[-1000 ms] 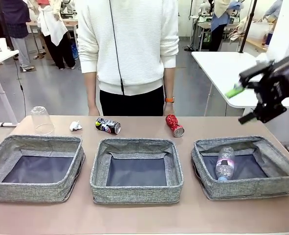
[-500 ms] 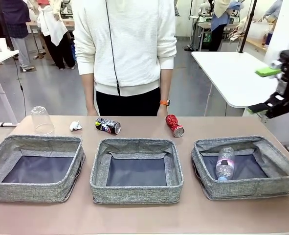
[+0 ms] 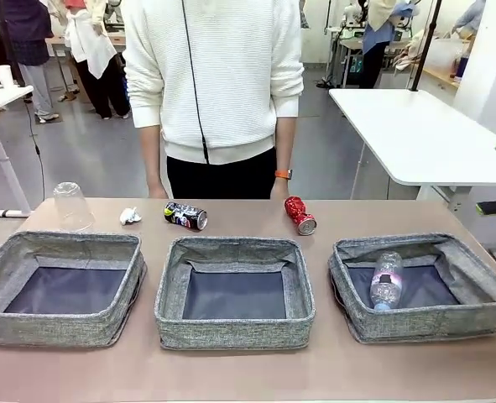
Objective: Sort the waste into the appropriate baskets.
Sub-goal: Place the picked waste into the Fabric basket indicated by the person, then pick up the waste item pointed out by the person.
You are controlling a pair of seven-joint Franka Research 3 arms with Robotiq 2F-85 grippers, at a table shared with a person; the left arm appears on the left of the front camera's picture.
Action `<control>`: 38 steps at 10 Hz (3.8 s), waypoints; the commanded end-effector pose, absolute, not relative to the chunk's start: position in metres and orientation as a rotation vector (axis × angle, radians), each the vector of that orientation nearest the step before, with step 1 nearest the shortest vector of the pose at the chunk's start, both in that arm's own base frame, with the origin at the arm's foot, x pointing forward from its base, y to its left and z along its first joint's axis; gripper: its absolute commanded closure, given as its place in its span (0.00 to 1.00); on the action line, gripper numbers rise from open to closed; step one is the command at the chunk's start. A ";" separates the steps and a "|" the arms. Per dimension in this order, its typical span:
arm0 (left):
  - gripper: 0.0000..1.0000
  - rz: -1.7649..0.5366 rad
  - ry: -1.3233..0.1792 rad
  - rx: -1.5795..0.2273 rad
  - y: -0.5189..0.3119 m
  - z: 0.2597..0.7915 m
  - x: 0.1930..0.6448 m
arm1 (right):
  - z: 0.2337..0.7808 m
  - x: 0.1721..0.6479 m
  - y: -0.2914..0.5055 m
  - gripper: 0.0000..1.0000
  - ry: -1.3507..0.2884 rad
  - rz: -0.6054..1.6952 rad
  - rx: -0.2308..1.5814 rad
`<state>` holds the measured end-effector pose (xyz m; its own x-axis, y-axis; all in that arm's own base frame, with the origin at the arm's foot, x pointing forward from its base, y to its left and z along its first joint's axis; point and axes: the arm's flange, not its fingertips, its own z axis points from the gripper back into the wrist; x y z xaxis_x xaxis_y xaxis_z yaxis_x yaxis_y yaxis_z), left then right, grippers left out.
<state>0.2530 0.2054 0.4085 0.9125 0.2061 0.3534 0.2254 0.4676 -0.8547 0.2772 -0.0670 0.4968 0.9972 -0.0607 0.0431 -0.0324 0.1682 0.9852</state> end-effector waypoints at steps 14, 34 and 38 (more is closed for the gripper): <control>0.00 -0.024 -0.464 -1.107 0.205 0.409 0.254 | 0.507 0.289 -0.054 0.00 -0.043 0.040 1.417; 0.00 -1.172 -0.995 -0.052 -0.047 0.405 0.339 | 0.507 0.289 -0.054 0.00 -0.043 0.040 1.417; 0.00 -1.022 -0.703 -0.285 -0.031 0.481 0.379 | 0.507 0.289 -0.054 0.00 -0.043 0.040 1.417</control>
